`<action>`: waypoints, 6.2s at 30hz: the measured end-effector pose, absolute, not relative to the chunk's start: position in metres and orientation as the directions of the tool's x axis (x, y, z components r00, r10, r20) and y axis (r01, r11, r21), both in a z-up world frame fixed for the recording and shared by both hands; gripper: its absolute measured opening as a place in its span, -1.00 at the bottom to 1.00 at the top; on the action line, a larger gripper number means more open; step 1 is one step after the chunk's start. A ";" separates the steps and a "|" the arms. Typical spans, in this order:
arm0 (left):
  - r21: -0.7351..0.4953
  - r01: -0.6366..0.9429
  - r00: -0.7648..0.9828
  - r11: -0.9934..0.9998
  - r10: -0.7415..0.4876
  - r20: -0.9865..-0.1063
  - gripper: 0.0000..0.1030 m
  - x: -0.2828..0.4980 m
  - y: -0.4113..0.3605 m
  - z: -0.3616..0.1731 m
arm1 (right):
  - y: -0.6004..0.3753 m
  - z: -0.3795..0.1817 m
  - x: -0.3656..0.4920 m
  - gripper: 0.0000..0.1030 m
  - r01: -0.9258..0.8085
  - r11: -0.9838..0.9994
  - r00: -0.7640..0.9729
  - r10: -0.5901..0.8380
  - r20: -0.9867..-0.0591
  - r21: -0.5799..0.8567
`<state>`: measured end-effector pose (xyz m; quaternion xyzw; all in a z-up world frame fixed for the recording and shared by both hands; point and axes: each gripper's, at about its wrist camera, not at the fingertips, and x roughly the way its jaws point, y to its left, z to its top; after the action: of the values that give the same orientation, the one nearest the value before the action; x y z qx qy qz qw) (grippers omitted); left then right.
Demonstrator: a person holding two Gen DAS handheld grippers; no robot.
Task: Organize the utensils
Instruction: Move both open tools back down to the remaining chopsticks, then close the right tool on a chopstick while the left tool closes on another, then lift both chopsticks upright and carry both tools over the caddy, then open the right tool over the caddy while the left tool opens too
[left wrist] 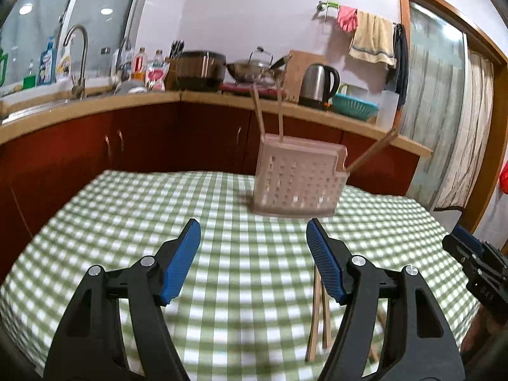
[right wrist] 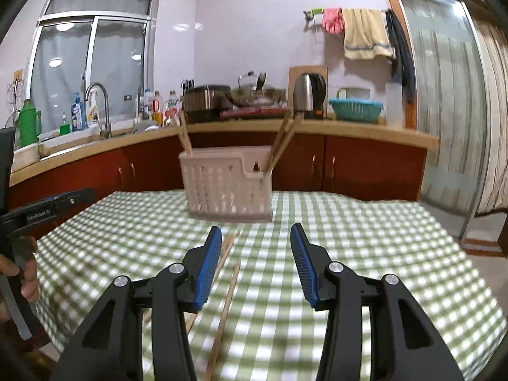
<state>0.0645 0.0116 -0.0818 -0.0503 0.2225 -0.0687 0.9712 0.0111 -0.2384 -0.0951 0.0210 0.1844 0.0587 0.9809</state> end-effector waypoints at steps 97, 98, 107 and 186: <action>-0.055 0.290 0.736 0.955 -0.260 -0.625 -0.88 0.041 -0.040 -0.182 | -0.234 -0.184 0.007 -0.86 -0.168 0.981 0.770 0.193 -0.609 0.099; -0.057 0.287 0.739 0.956 -0.259 -0.622 -0.88 0.041 -0.039 -0.180 | -0.234 -0.183 0.005 -0.86 -0.168 0.981 0.774 0.192 -0.604 0.097; -0.045 0.263 0.793 0.964 -0.242 -0.558 -0.88 0.035 -0.029 -0.158 | -0.233 -0.148 -0.005 -0.86 -0.165 0.984 0.841 0.173 -0.512 0.063; -0.020 0.290 0.933 0.957 -0.287 -0.219 -0.88 0.257 -0.061 0.041 | -0.238 0.006 0.219 -0.86 -0.238 0.963 0.950 0.257 -0.178 0.125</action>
<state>0.2566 -0.0606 0.0410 0.0062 0.1102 -0.1467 0.9830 0.2187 -0.2381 0.0060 0.0508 0.0969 0.1255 0.9860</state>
